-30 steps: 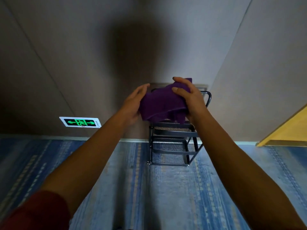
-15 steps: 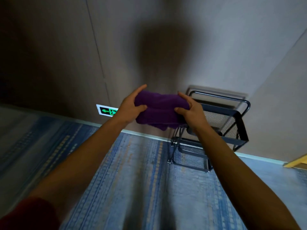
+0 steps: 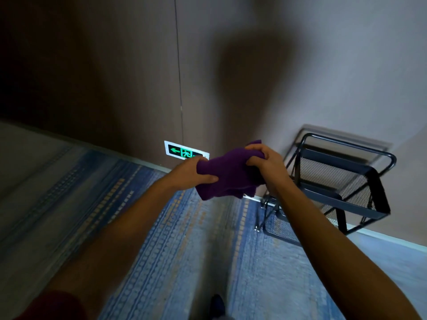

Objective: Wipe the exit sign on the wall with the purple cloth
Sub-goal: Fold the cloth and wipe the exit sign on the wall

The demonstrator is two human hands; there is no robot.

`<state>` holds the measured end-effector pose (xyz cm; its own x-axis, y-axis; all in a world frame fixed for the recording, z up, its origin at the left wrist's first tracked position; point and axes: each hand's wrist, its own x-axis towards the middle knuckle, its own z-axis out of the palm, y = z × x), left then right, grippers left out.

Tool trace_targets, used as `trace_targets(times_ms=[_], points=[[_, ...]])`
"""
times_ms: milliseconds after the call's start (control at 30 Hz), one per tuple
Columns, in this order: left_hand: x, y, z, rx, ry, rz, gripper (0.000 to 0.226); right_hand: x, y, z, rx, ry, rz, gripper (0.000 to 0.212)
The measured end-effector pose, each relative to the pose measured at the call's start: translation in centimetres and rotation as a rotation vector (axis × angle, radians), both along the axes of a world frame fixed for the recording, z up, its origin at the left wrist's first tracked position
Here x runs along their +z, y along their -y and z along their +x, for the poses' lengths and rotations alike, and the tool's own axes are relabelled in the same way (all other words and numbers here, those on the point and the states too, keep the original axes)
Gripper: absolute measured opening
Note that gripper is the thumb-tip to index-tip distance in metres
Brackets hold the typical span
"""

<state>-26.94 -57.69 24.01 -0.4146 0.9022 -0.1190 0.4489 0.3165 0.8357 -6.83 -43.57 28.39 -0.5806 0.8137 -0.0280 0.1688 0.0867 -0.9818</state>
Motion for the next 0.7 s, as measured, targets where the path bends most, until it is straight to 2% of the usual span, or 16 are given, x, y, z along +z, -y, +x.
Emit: trace_targets(times_ms=[133,267,400,433,567,700], points=[[-2.3,0.4,-1.4,-0.074,0.083,-0.079,0.049,-1.5,-0.6,-4.1,-0.008,-0.035,-0.117,0.028],[-4.0,-0.8,-3.7,-0.075,0.228,-0.113,0.055,-3.4,-2.6,-9.0,0.081,-0.033,-0.116,0.028],[-3.7,-3.7,-6.8,0.1,0.478,0.008,0.01,-4.2,-5.0,-14.3,0.239,0.013,-0.113,0.024],[-3.5,-4.3,-7.8,0.126,0.53,0.046,0.009,-4.2,-5.4,-15.6,0.264,0.009,-0.122,0.025],[-2.8,-5.9,-11.5,0.211,0.572,0.06,0.014,-3.8,-7.1,-20.3,0.295,0.059,-0.112,0.033],[-3.0,-5.8,-15.7,0.257,0.613,0.052,0.037,-4.6,-7.9,-24.0,0.294,0.128,-0.051,0.039]])
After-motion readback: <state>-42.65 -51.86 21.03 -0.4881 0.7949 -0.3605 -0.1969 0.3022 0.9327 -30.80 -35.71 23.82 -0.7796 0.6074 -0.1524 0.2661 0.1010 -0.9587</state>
